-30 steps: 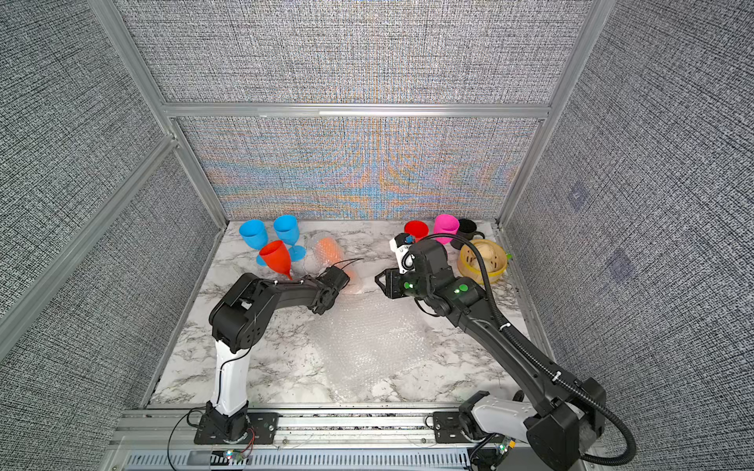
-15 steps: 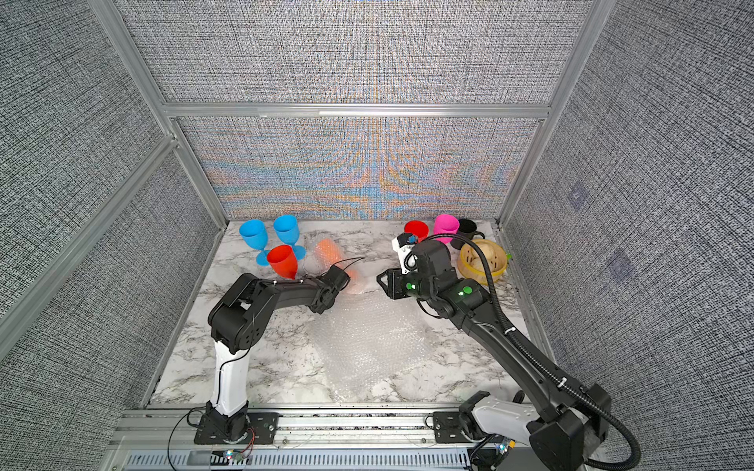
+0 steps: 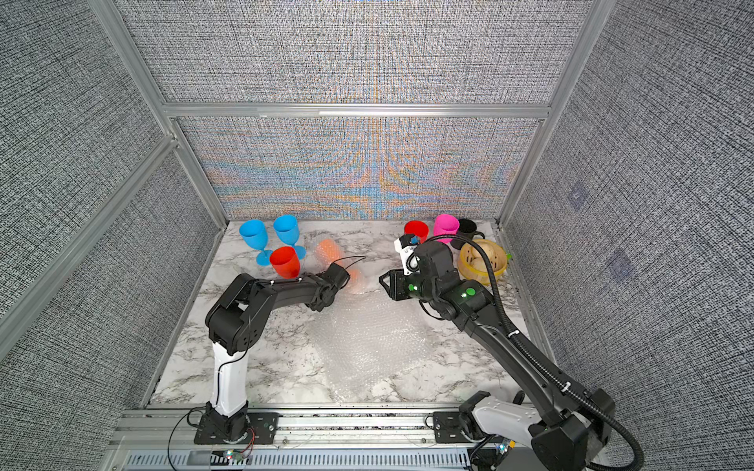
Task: Unpack wine glasses from bubble wrap
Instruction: Adjust the wine glass at the center of the board.
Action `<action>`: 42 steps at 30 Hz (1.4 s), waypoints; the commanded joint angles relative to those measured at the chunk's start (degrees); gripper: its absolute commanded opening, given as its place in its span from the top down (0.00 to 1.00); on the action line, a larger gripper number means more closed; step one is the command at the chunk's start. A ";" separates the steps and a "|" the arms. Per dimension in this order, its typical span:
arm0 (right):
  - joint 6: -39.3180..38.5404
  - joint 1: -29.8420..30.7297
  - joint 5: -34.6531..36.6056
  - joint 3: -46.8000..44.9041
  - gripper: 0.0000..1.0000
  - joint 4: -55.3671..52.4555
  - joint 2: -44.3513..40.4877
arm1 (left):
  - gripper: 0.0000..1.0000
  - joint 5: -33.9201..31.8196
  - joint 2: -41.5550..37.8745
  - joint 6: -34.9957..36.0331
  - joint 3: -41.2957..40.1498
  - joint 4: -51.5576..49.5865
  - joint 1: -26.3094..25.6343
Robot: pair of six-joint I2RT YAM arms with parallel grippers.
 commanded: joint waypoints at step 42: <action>0.51 -0.08 0.96 1.62 0.62 -0.61 -0.40 | 0.70 16.87 -2.86 -4.89 4.38 -8.44 4.57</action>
